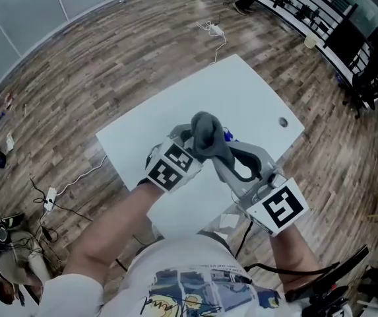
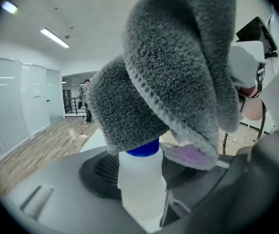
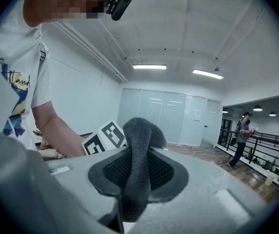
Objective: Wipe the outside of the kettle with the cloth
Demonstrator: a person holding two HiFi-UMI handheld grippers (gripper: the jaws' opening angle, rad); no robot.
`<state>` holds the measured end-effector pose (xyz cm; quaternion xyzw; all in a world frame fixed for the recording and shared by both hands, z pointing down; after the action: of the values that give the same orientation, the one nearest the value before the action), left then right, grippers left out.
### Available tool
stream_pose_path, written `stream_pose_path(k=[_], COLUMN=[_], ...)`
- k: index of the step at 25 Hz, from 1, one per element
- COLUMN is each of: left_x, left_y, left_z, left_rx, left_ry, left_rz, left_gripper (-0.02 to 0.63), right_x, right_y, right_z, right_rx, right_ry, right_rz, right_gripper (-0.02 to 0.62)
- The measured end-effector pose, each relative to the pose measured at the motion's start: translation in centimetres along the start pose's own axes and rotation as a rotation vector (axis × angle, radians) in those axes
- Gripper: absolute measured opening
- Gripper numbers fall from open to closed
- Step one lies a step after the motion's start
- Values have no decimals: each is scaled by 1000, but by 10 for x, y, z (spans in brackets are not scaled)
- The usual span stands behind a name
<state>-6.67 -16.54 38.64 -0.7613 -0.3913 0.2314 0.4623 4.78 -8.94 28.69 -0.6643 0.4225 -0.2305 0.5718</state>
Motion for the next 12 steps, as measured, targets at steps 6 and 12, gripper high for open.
stream_pose_path(k=[6, 12], left_x=[2, 6], left_y=[1, 2], left_z=[6, 2], left_rx=[10, 17], left_ry=[-49, -75], left_rz=[-30, -19], left_gripper=[209, 209], right_x=[12, 18], right_y=[0, -2], right_z=[11, 23], right_rx=[-10, -16], right_ry=[-58, -84], right_rz=[10, 23], right_gripper=[75, 75])
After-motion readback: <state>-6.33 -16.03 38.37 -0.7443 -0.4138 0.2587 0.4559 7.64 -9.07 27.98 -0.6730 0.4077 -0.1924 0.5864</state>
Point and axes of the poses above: the fingertips, and each gripper's own axes: z backward along the fingers, x to its right, y out of its top, the point moved 9 cm from there along z, backward along the fingers, and after that the axes turned 2 degrees about -x, right-handed, at the moved point
